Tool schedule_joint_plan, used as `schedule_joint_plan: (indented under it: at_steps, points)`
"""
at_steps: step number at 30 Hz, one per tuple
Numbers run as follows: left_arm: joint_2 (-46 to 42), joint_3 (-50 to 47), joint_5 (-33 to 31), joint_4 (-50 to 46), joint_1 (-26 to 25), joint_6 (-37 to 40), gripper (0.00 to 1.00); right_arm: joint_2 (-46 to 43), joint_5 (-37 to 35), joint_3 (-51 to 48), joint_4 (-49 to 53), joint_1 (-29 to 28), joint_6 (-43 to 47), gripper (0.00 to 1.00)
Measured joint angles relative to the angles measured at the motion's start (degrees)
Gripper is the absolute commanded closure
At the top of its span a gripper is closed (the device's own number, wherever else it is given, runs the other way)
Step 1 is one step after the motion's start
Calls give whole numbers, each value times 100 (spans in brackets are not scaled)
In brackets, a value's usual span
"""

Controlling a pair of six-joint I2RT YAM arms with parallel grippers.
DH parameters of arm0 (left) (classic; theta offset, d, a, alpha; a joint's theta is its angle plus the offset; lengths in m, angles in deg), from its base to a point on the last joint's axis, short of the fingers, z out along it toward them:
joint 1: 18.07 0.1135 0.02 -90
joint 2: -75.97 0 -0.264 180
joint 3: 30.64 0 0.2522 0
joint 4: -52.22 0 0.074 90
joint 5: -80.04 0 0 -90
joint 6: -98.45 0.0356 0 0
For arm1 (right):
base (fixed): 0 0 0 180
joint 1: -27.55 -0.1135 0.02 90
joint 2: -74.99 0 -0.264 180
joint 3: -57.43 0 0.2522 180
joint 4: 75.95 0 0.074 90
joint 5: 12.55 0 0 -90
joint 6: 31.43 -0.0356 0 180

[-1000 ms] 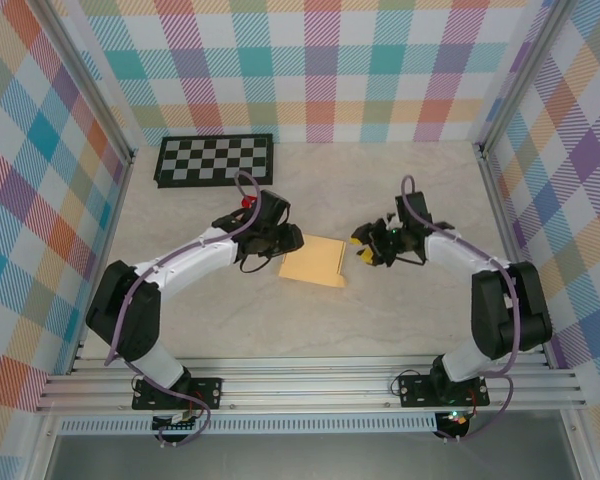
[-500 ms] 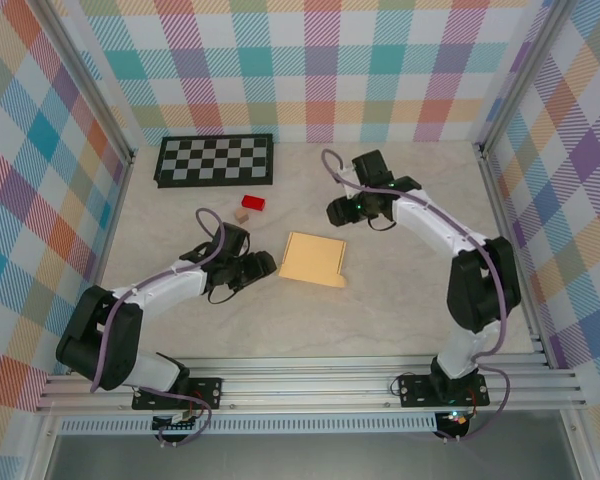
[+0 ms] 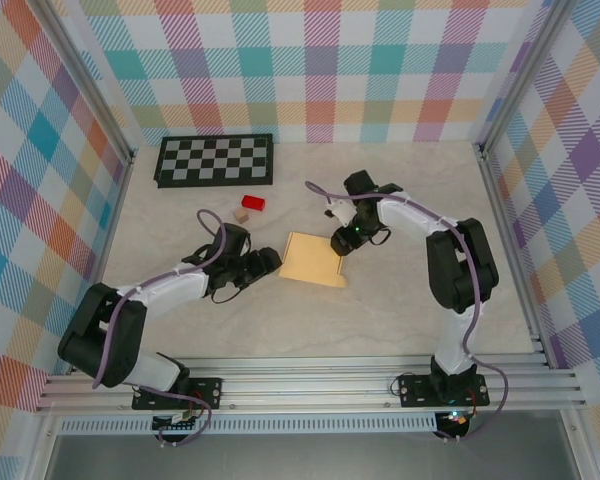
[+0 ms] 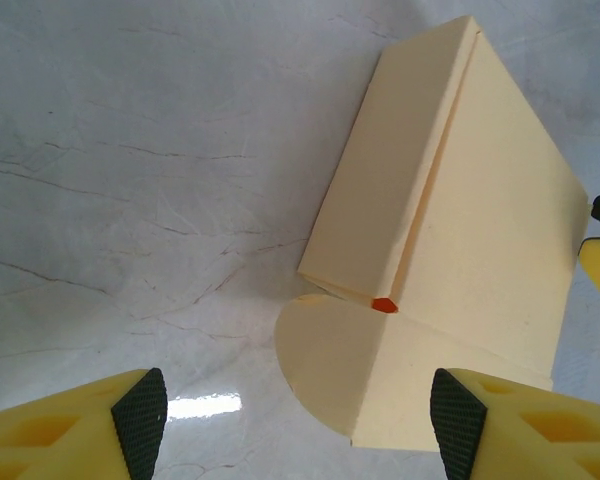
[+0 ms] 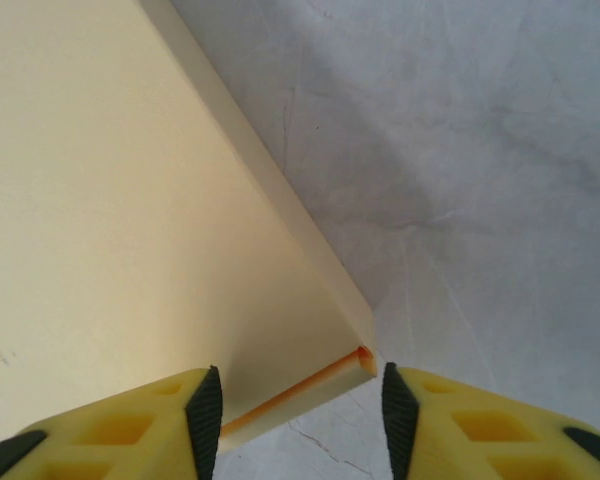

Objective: Fold the paper box

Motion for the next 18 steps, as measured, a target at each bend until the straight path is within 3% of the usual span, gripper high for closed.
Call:
schedule_joint_plan:
  at_steps: [6, 18]
  points:
    - [289, 87, 50, 92, -83, 0, 28, 240, 520, 210, 55, 238, -52, 66]
    - [1139, 367, 214, 791, -192, 0, 26, 525, 1537, 291, 116, 704, -310, 74]
